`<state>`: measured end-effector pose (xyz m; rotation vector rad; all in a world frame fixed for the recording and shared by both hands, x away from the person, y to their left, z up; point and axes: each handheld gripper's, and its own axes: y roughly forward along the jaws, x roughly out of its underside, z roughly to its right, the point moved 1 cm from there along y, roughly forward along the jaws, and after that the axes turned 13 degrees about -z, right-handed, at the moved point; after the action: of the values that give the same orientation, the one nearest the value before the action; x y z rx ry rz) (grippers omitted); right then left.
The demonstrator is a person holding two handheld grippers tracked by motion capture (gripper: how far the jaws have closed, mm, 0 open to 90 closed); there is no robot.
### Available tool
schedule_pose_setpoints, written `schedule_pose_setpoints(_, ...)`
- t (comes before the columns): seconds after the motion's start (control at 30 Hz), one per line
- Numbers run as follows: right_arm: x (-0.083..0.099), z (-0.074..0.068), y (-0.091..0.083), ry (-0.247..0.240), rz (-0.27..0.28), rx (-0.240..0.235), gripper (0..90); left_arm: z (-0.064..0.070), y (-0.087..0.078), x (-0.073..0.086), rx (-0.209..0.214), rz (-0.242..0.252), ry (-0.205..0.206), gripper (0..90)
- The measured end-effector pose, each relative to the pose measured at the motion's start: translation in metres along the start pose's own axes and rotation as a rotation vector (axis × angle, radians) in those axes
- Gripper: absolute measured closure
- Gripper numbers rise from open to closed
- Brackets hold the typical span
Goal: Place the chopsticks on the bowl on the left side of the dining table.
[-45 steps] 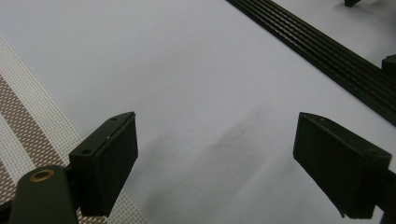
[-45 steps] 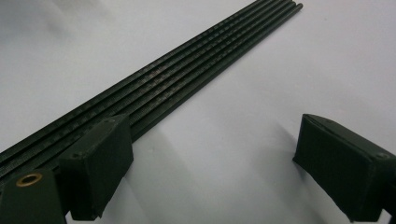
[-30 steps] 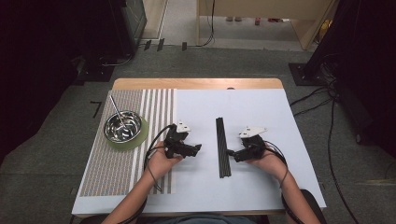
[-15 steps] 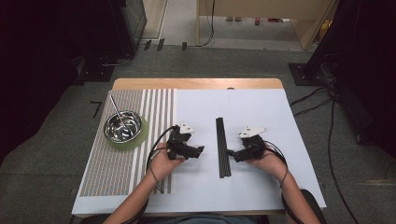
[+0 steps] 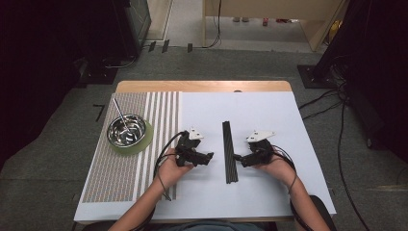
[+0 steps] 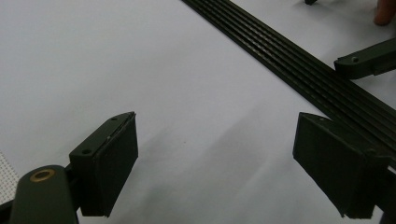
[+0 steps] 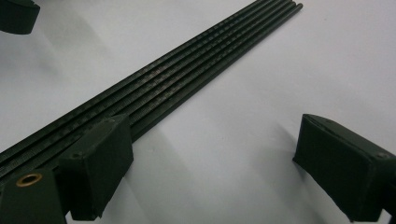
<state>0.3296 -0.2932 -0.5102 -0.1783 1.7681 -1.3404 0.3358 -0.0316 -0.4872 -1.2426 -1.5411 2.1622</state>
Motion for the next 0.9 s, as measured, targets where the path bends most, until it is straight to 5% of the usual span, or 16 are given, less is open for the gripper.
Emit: schedule_pose_setpoints(0.9, 0.0, 0.0, 0.0, 0.0, 0.0, 0.0, 10.9, 0.017, 0.006, -0.004, 0.018, 0.0, 0.009, 14.3)
